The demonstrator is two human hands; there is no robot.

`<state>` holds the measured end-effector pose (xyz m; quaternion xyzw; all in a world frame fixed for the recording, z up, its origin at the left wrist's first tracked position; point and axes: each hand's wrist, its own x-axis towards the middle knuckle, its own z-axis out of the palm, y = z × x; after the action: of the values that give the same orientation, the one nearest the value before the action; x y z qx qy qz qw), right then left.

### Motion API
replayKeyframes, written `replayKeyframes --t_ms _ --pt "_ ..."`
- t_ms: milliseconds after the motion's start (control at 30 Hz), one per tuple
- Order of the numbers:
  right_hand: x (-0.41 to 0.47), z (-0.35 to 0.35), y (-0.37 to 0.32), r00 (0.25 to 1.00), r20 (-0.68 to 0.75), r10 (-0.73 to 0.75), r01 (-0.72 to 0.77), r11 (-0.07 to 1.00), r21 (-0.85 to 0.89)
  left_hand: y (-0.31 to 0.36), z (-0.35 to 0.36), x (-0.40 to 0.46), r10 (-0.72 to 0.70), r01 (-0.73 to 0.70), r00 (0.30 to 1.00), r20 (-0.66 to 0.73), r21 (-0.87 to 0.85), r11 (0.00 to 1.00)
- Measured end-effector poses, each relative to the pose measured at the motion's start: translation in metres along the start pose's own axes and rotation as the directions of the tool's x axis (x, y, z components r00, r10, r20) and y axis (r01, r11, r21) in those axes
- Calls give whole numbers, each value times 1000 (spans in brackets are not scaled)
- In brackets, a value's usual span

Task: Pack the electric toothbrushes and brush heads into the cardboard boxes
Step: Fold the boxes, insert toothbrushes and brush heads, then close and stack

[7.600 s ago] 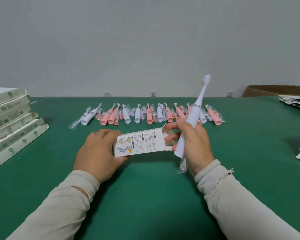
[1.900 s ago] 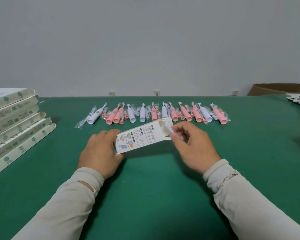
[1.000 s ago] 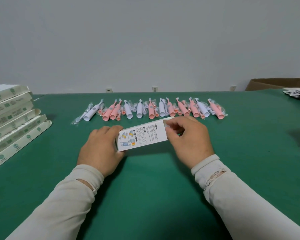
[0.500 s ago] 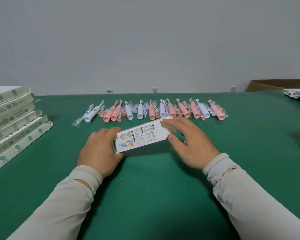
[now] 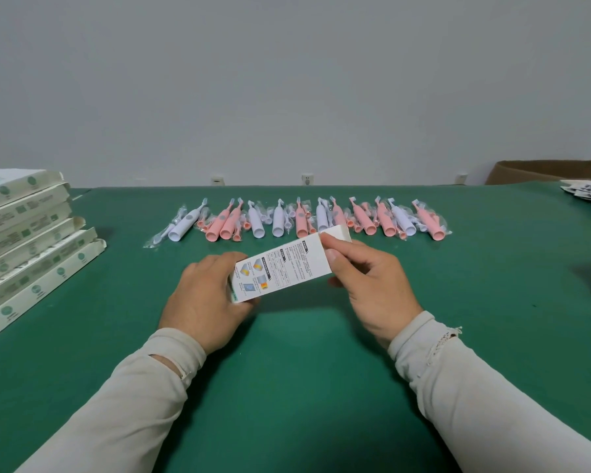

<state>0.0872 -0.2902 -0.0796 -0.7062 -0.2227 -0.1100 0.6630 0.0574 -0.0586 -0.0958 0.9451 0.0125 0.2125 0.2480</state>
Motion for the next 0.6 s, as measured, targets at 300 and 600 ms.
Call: replayKeyframes --t_ms 300,600 --pt "2 -2 -7 978 -205 -36 34 999 -14 1 -1 0 -26 27 999 -20 19 999" --pt "0 0 -6 983 -181 9 -26 995 -92 3 -2 -1 -23 24 1000 -3 80 997"
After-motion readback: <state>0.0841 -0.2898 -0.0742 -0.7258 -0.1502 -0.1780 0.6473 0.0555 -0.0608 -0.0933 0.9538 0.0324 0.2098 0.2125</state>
